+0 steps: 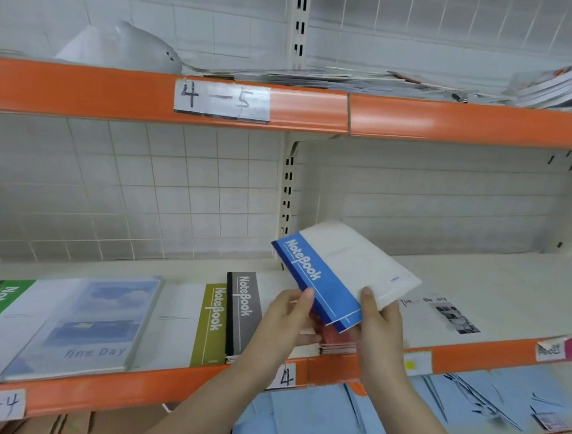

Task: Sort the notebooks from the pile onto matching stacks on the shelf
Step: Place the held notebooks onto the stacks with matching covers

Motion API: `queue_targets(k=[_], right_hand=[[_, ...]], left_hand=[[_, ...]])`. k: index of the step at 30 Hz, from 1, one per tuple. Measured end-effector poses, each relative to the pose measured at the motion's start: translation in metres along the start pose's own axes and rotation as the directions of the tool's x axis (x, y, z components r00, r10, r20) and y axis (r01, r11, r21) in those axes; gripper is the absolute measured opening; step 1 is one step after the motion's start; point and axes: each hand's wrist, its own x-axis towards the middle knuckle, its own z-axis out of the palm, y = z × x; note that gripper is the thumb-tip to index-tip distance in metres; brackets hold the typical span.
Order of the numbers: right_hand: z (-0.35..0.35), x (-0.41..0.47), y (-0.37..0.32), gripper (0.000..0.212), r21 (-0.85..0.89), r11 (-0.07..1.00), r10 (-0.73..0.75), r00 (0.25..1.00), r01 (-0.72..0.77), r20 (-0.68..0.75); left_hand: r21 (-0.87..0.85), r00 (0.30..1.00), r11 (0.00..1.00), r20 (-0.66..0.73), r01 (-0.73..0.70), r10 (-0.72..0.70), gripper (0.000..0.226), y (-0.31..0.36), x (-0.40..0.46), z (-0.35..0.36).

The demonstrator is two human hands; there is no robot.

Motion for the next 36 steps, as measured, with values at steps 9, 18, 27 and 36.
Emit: queue_targets(k=[9,18,27,36], right_hand=[[0.079,-0.031,0.017,0.021,0.065,0.974,0.188,0.930,-0.219,0.315],[0.177,-0.059,0.043,0.020,-0.288,0.922,0.380,0.740,-0.257,0.554],[0.295,-0.110,0.083,0.039,-0.329,0.930,0.346,0.690,-0.163,0.636],[0.362,-0.118,0.098,0.029,-0.340,0.939,0.257,0.759,-0.050,0.599]], left_hand=[[-0.169,0.957,0.985,-0.289,-0.024,-0.026,0.026,0.001,-0.028,-0.117],[-0.008,0.897,1.000,-0.441,-0.004,0.000,0.033,0.000,-0.086,-0.252],[0.160,0.712,0.974,-0.702,0.159,-0.001,0.029,-0.015,-0.132,-0.385],[0.165,0.544,0.935,-0.838,0.314,-0.035,0.034,-0.032,-0.184,-0.519]])
